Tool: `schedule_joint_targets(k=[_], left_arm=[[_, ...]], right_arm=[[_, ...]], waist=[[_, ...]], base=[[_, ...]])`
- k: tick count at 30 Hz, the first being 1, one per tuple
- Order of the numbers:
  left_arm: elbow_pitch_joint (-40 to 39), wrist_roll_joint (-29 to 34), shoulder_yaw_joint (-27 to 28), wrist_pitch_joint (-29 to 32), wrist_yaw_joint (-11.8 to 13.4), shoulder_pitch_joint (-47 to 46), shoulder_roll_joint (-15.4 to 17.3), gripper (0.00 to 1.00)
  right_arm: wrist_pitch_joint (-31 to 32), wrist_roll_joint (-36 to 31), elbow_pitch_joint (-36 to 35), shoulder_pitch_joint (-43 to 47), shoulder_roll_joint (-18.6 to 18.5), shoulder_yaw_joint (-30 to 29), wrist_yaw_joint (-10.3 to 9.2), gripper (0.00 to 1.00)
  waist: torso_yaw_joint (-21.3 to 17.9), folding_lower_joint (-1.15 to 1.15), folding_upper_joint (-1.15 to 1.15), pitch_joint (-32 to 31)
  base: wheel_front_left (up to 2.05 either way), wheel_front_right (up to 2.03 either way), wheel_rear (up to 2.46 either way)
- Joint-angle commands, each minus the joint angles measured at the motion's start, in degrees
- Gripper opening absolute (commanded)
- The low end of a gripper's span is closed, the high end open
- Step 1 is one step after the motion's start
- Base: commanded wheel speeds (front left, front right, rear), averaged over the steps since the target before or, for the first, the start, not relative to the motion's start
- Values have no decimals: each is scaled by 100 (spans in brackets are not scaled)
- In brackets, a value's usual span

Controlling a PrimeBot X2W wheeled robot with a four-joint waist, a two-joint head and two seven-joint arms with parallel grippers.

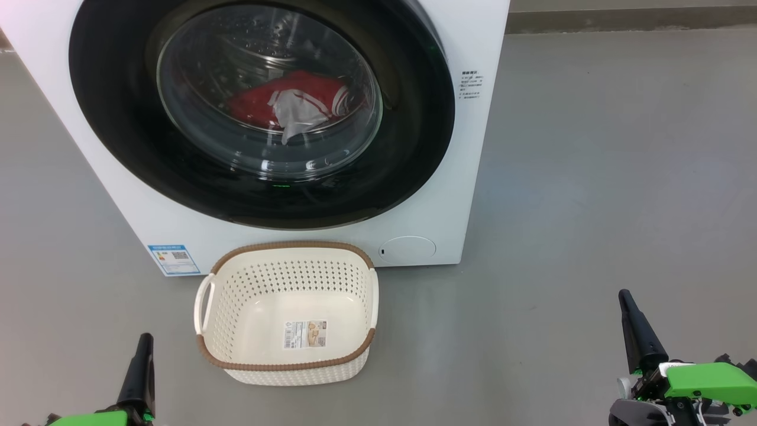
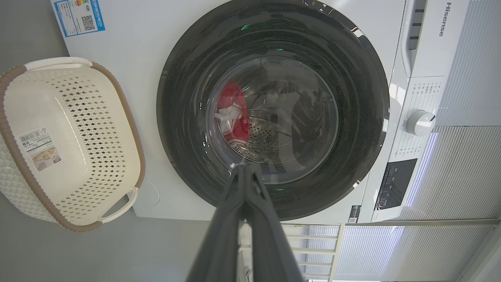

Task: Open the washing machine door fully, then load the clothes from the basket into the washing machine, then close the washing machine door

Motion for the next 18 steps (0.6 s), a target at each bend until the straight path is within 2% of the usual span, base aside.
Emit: schedule_joint_targets(k=[1, 18], left_arm=[[-98, 43, 198, 24, -67, -233, 95, 0], [-98, 50, 207, 31, -67, -234, 88, 0]], right_arm=[[38, -18, -142, -34, -5, 124, -6, 0], [41, -21, -142, -34, -3, 120, -6, 0]], waist=[[0, 0, 0, 0], [0, 0, 0, 0]], base=[[0, 0, 0], [0, 0, 0]])
